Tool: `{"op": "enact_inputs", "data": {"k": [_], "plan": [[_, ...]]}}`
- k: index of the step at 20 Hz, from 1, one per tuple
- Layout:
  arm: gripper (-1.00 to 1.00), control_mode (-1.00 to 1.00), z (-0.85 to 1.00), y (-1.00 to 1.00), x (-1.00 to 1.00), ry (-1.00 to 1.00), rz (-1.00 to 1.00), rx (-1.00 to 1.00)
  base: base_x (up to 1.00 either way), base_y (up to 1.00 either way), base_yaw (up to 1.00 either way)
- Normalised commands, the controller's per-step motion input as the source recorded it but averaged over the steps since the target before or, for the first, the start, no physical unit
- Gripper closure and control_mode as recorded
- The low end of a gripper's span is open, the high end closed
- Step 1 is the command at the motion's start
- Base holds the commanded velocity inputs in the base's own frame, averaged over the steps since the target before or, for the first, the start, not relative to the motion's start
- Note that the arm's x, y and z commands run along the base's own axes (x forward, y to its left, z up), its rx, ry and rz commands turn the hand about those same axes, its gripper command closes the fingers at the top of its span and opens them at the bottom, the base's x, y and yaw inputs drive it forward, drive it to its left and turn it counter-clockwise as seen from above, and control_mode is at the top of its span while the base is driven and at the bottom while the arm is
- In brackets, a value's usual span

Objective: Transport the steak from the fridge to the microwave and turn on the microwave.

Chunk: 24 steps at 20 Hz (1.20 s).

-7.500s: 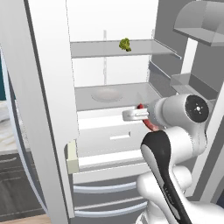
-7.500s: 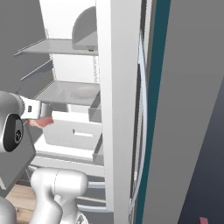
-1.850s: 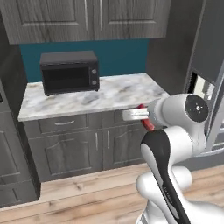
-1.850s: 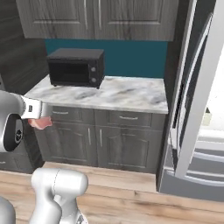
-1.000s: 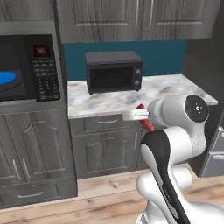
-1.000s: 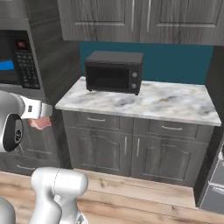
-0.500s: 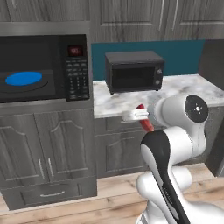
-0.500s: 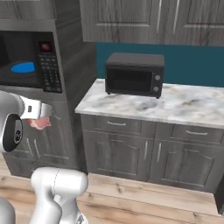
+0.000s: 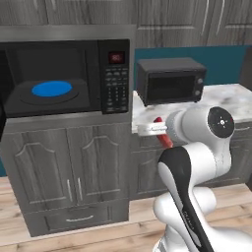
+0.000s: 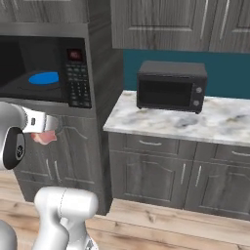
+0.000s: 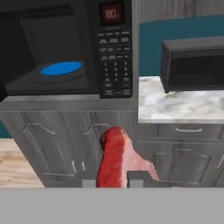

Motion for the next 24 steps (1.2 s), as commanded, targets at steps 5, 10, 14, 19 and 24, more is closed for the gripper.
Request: {"op": "enact_inputs", "data": {"k": [5, 10, 14, 19, 24], "plan": [[1.0, 1.0, 0.0, 0.0, 0.0, 0.0, 0.0, 0.0, 0.27, 0.47, 0.0], [1.0, 1.0, 0.0, 0.0, 0.0, 0.0, 0.0, 0.0, 0.34, 0.38, 0.0], [1.0, 1.0, 0.0, 0.0, 0.0, 0.0, 0.0, 0.0, 0.4, 0.29, 0.0], [1.0, 1.0, 0.0, 0.0, 0.0, 0.0, 0.0, 0.0, 0.35, 0.35, 0.0], [1.0, 1.0, 0.0, 0.0, 0.0, 0.0, 0.0, 0.0, 0.25, 0.48, 0.0]]}}
